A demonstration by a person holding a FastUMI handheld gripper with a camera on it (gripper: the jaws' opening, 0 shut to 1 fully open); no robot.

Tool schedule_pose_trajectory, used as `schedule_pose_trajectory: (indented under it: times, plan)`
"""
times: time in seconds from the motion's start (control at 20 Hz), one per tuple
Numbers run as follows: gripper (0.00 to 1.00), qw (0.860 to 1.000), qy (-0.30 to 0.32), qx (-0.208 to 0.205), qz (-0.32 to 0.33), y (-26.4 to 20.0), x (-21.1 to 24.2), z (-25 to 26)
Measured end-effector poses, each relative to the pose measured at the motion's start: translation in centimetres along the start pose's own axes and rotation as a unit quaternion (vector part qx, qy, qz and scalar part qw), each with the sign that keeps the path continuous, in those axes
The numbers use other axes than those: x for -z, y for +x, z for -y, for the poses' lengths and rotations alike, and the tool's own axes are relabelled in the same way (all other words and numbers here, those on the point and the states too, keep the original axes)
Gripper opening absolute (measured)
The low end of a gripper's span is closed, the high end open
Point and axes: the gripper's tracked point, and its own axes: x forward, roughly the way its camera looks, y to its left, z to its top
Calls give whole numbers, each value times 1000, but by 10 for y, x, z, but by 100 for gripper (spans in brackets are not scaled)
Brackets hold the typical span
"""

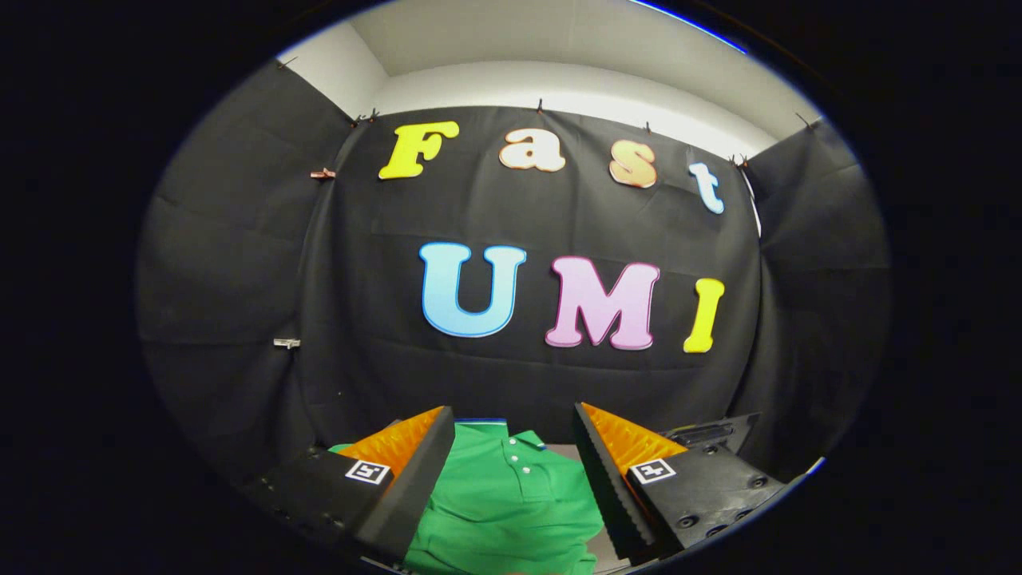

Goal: Put the clothes into the washing machine and then close the washing machine lid.

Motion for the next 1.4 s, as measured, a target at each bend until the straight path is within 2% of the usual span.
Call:
schedule_pose_trajectory:
  times: [0.1,0.35,0.5,0.75,0.85,0.95,1.0,1.05,1.1,1.15,1.2,1.25,1.4]
  plan:
    - [93,999,22,-1,-46,11,12,0]
    - [93,990,22,-4,-136,39,47,5]
    - [93,982,38,-3,-186,54,71,7]
    - [93,963,29,3,-268,76,116,11]
    - [93,944,39,8,-328,76,153,9]
    - [93,912,43,7,-407,54,184,14]
    - [94,928,51,7,-368,76,182,12]
    - [94,919,53,3,-390,69,185,16]
    - [95,931,47,2,-362,75,187,19]
    - [95,928,41,-5,-370,68,186,20]
    - [95,934,44,-6,-356,70,182,20]
    - [94,933,45,-2,-358,69,184,22]
    - [54,927,54,-17,-372,72,187,17]
